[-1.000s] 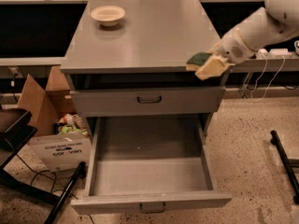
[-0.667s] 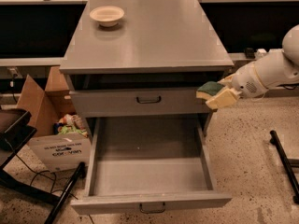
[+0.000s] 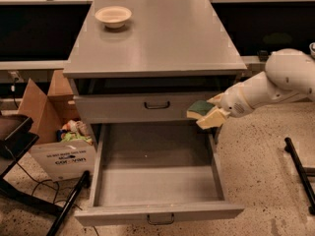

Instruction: Place sponge into middle drawer

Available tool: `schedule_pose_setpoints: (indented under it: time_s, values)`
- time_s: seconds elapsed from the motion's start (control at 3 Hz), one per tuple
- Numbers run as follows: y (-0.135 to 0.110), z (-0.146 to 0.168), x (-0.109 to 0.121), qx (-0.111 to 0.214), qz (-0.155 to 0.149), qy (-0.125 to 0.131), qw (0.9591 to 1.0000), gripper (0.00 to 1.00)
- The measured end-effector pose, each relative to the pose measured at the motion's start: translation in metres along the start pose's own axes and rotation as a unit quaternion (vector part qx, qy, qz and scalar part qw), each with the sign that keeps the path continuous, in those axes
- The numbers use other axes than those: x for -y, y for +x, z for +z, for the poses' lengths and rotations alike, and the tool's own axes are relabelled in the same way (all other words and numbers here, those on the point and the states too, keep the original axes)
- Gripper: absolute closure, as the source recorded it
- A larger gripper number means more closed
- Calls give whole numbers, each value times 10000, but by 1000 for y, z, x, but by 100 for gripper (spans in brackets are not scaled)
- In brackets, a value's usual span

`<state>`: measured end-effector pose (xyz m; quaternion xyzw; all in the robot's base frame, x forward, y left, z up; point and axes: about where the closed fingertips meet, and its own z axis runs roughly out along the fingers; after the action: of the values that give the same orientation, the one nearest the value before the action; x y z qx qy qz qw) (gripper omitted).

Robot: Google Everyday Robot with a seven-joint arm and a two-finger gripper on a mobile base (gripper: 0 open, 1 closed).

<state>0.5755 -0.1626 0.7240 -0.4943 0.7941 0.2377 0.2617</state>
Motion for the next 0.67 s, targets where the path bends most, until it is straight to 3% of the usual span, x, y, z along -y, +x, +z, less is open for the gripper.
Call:
schedule_pose_setpoints:
  time_s: [0.33, 0.67]
  values:
    - [60, 99, -35, 273, 377, -363, 9983, 100]
    - [95, 158, -34, 475, 656, -192, 9965, 100]
